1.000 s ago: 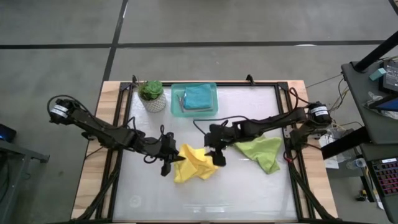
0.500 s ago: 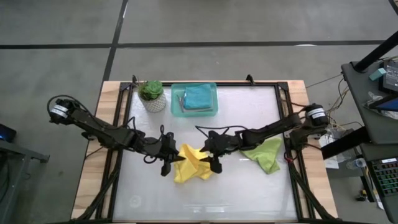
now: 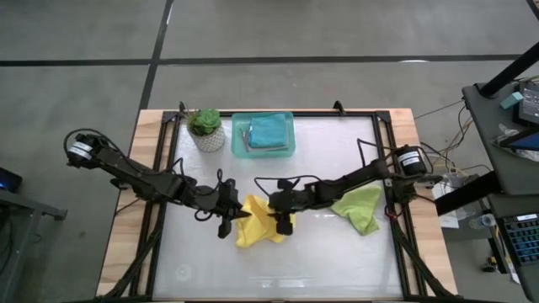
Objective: Fold microfiber towels
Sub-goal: Fold the yellow microfiber cloth
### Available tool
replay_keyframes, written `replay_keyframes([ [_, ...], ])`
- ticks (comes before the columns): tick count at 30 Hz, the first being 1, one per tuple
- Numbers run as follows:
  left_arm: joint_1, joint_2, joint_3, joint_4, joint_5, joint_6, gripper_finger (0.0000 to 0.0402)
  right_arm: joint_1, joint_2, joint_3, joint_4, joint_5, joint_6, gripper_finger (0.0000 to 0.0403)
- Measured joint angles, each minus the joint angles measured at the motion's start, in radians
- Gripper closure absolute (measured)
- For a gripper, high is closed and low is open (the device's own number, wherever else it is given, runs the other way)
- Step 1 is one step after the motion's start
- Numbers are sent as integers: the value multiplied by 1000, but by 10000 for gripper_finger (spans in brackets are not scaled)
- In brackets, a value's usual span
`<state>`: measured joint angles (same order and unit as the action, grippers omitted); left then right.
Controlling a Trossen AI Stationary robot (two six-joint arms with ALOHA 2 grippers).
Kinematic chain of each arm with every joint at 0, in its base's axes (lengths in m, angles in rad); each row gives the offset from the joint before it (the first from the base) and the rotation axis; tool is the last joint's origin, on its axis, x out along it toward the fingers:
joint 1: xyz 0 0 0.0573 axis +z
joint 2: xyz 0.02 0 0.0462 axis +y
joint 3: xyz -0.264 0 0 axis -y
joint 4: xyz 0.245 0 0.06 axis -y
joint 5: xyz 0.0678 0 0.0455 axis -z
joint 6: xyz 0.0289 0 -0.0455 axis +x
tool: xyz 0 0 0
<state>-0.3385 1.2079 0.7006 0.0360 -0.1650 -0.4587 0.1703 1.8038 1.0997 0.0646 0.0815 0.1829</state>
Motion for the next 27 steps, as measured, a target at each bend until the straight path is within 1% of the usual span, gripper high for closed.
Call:
replay_keyframes([
  [2, 0, 0, 0, 0, 0, 0, 402, 0, 0, 24, -47, 28, -22, 296],
  [5, 0, 0, 2, -1, 2, 0, 401, 0, -4, 55, -111, 37, -89, 371],
  [6, 0, -2, 4, -2, 6, 0, 401, 1, -13, 67, -141, 41, -112, 381],
  [9, 1, -22, 21, -31, 46, -1, 402, 2, -60, 123, -257, 56, -161, 392],
  [11, 1, -45, 45, -82, 63, -2, 402, 3, -104, 163, -347, 87, -202, 394],
  [15, 3, -107, 93, -218, 102, -6, 402, 2, -187, 248, -538, 129, -261, 394],
  [19, 12, -181, 160, -408, 109, 1, 402, 1, -275, 336, -679, 184, -330, 395],
  [23, 46, -241, 252, -602, 110, 11, 402, -17, -332, 415, -761, 234, -364, 395],
  [27, 97, -279, 350, -709, 110, 114, 402, -52, -377, 471, -769, 241, -410, 395],
])
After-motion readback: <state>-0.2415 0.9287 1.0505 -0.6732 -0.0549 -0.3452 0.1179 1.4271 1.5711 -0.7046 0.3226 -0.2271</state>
